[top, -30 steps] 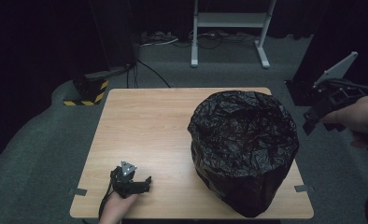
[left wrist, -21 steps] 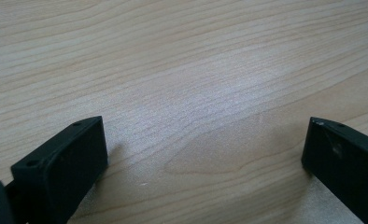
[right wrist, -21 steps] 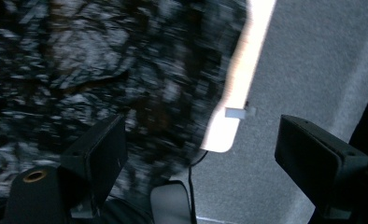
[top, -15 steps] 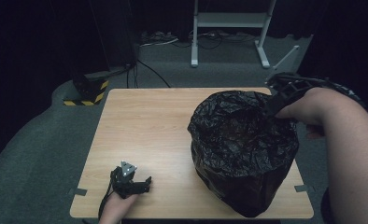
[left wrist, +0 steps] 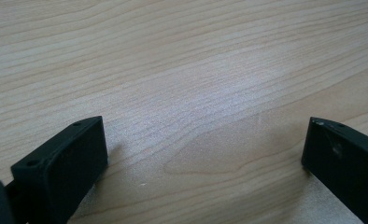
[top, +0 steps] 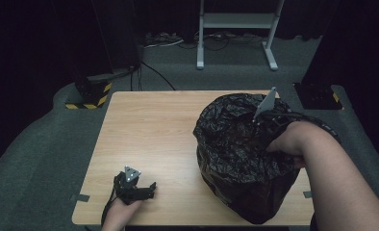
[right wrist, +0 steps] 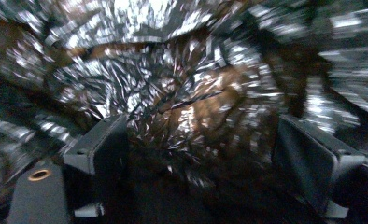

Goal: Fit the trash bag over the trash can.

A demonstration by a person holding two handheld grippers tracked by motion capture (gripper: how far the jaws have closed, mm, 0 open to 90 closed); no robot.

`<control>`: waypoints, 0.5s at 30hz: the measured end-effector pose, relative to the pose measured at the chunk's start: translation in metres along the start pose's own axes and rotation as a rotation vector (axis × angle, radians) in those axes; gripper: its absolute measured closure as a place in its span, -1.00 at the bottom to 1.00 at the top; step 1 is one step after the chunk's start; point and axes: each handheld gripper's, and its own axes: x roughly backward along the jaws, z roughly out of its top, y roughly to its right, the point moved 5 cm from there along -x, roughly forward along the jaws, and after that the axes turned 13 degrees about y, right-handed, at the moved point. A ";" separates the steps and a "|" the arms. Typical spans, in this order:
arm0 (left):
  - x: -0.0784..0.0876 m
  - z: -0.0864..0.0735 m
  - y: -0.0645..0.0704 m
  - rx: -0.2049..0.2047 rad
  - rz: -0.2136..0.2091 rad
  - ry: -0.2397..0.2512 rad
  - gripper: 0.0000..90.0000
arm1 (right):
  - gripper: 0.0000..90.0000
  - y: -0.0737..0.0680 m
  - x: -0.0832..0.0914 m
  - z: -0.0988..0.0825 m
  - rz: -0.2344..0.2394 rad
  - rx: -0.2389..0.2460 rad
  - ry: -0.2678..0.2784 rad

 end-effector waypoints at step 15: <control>0.000 0.000 0.000 0.008 -0.003 0.005 -0.99 | -0.56 -0.009 0.039 0.007 -0.008 0.015 0.081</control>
